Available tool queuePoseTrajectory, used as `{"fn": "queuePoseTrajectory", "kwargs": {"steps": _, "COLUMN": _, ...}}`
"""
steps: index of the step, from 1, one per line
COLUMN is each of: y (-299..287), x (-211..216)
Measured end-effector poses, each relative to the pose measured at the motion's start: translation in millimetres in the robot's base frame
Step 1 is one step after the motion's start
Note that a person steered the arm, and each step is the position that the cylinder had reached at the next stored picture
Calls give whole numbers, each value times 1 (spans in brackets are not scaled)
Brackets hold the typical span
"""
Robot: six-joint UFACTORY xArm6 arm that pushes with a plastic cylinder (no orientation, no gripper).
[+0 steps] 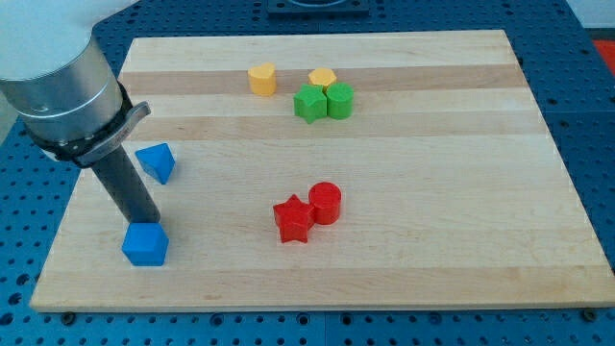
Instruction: Push the blue triangle parallel left to the yellow heart
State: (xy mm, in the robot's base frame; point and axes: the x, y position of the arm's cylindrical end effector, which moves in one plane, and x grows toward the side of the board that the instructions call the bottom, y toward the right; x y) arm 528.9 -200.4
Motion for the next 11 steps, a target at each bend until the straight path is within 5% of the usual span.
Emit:
{"fn": "queuePoseTrajectory", "kwargs": {"steps": 6, "y": 0, "x": -156}}
{"fn": "queuePoseTrajectory", "kwargs": {"steps": 8, "y": 0, "x": -154}}
{"fn": "queuePoseTrajectory", "kwargs": {"steps": 11, "y": 0, "x": -211}}
